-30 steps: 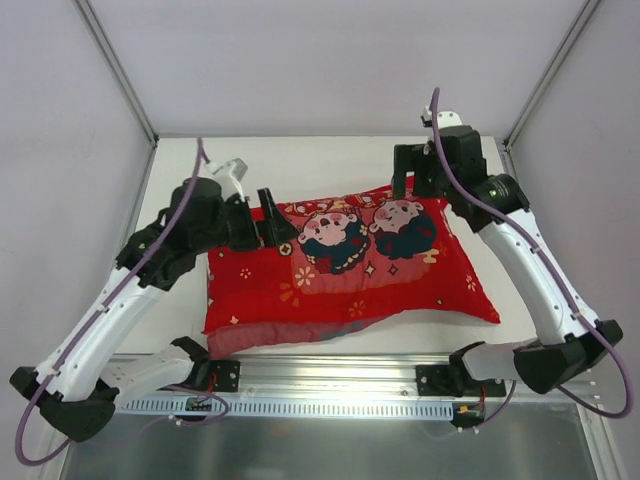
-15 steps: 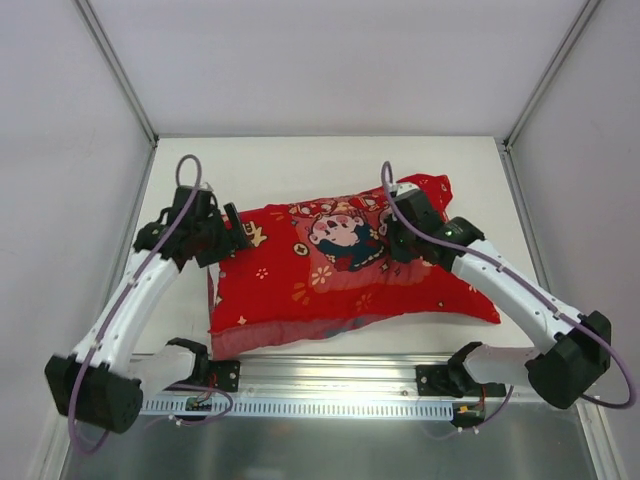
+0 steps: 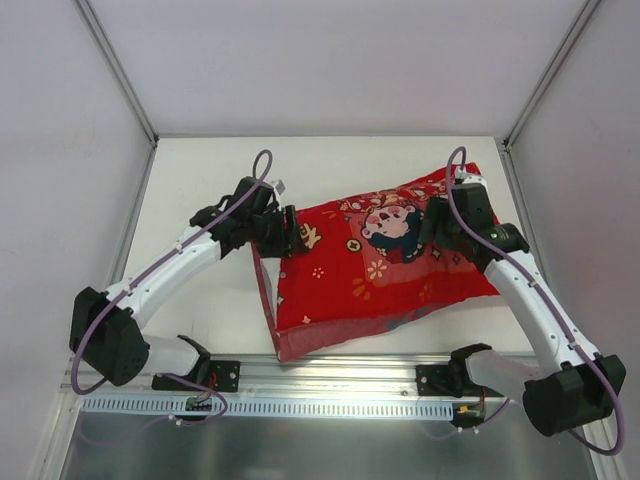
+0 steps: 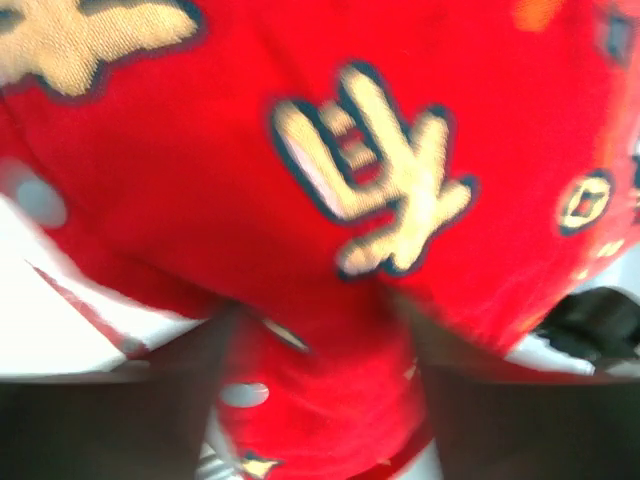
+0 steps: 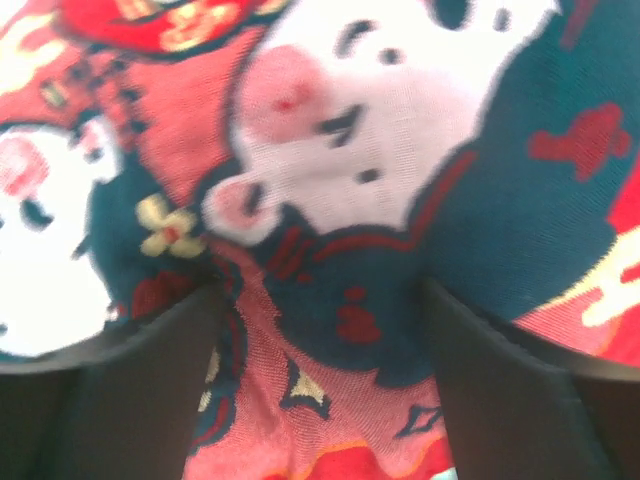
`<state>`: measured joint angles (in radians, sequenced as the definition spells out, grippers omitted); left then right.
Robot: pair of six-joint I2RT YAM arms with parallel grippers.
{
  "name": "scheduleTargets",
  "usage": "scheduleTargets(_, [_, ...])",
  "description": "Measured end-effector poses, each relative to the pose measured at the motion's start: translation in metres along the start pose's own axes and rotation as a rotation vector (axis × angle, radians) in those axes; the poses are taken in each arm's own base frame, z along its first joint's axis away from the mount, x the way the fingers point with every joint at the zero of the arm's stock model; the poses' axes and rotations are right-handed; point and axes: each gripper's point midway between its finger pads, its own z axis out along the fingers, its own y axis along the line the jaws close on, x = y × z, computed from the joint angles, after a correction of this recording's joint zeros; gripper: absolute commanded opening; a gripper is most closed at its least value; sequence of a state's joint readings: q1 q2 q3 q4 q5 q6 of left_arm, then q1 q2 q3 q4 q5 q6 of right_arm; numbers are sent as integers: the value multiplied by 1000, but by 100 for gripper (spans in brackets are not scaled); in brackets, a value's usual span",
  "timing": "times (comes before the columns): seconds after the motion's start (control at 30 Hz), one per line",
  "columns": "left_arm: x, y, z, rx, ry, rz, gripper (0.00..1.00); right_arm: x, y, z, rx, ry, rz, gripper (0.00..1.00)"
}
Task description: Remove the pillowcase from the pillow
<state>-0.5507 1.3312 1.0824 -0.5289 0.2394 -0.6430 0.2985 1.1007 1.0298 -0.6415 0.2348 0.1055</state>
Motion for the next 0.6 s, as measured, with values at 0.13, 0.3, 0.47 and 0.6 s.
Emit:
scheduleTargets(0.13, [-8, -9, -25, 46, -63, 33, 99, -2, 27, -18, -57, -46, -93, 99])
scheduleTargets(0.3, [-30, 0, -97, 115, -277, -18, 99, -17, 96, -68, -234, -143, -228, 100])
scheduleTargets(0.47, [-20, 52, -120, -9, -361, -207, 95, -13, 181, -103, -362, -183, -365, 100])
scheduleTargets(0.6, [11, 94, -91, -142, -238, -366, 99, 24, 248, -104, -399, -142, -508, 100])
